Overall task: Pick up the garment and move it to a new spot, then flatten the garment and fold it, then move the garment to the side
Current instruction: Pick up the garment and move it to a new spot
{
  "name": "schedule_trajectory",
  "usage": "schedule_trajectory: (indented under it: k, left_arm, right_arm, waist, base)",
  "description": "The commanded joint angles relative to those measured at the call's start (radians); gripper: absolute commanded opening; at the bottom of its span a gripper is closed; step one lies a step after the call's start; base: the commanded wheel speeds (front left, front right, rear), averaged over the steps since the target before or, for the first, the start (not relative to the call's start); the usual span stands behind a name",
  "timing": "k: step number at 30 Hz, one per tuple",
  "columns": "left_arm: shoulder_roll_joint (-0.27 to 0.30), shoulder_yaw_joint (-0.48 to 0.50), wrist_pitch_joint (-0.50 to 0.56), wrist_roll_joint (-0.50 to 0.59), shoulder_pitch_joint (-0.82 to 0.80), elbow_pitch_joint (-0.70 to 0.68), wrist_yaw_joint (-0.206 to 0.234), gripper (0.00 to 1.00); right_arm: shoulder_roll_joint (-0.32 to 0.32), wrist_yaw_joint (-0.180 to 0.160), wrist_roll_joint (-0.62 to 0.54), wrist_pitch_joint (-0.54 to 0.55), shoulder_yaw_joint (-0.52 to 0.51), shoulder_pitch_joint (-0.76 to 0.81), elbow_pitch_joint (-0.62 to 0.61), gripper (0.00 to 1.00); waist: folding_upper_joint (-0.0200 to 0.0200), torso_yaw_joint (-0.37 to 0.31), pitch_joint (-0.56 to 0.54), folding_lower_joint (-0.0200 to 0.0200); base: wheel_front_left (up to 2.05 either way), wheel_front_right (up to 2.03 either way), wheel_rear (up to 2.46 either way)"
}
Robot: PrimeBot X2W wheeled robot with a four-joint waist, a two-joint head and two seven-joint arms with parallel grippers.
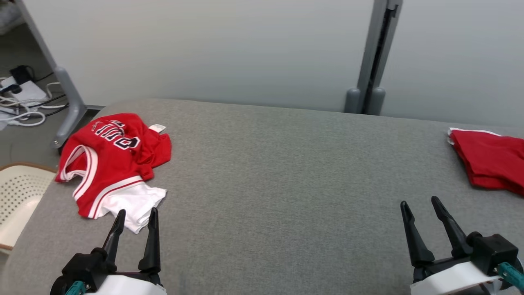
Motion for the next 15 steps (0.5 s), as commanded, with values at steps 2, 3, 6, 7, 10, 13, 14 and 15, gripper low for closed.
schedule_trajectory:
  k: [2,3,6,7,10,13,14,15]
  left_arm:
    - [0.009,0.011,-0.002,0.006,-0.002,0.011,0.007,1.0]
    - [0.011,0.015,-0.002,0.004,-0.002,0.013,0.011,1.0]
    - [0.014,0.023,0.0,0.002,0.002,0.018,0.021,1.0]
    - [0.017,0.028,0.001,0.001,0.004,0.018,0.025,1.0]
    - [0.022,0.027,0.006,-0.001,0.002,0.019,0.027,1.0]
    - [0.024,0.025,0.011,-0.002,0.008,0.014,0.029,1.0]
    - [0.026,0.024,0.013,-0.002,0.01,0.013,0.03,1.0]
    - [0.027,0.025,0.013,-0.003,0.012,0.011,0.031,1.0]
  right_arm:
    - [0.005,0.0,0.004,-0.002,0.014,-0.003,0.014,1.0]
    - [0.006,0.0,0.004,-0.002,0.022,-0.005,0.016,1.0]
    - [0.016,0.0,0.005,-0.002,0.041,-0.01,0.026,1.0]
    - [0.018,0.0,0.004,-0.002,0.049,-0.013,0.029,1.0]
    - [0.024,0.0,0.005,-0.002,0.058,-0.01,0.032,1.0]
    - [0.027,0.0,0.005,-0.002,0.062,-0.009,0.03,1.0]
    - [0.028,0.0,0.005,-0.003,0.063,-0.009,0.029,1.0]
    - [0.029,0.0,0.004,-0.002,0.065,-0.008,0.028,1.0]
  waist:
    - [-0.0001,0.085,-0.013,0.0]
    - [-0.0001,0.102,-0.014,0.0]
    - [-0.0001,0.15,-0.018,0.0]
    - [-0.0001,0.163,-0.019,0.0]
    - [-0.0001,0.211,-0.022,0.0]
    - [-0.0001,0.252,-0.023,0.0]
    - [-0.0001,0.265,-0.024,0.0]
    - [-0.0001,0.276,-0.024,0.0]
  base:
    - [0.0,0.0,0.0]
    - [0.0,0.0,0.0]
    - [0.0,0.0,0.0]
    - [0.0,0.0,0.0]
    - [0.0,0.0,0.0]
    - [0.0,0.0,0.0]
    - [0.0,0.0,0.0]
    - [0.0,0.0,0.0]
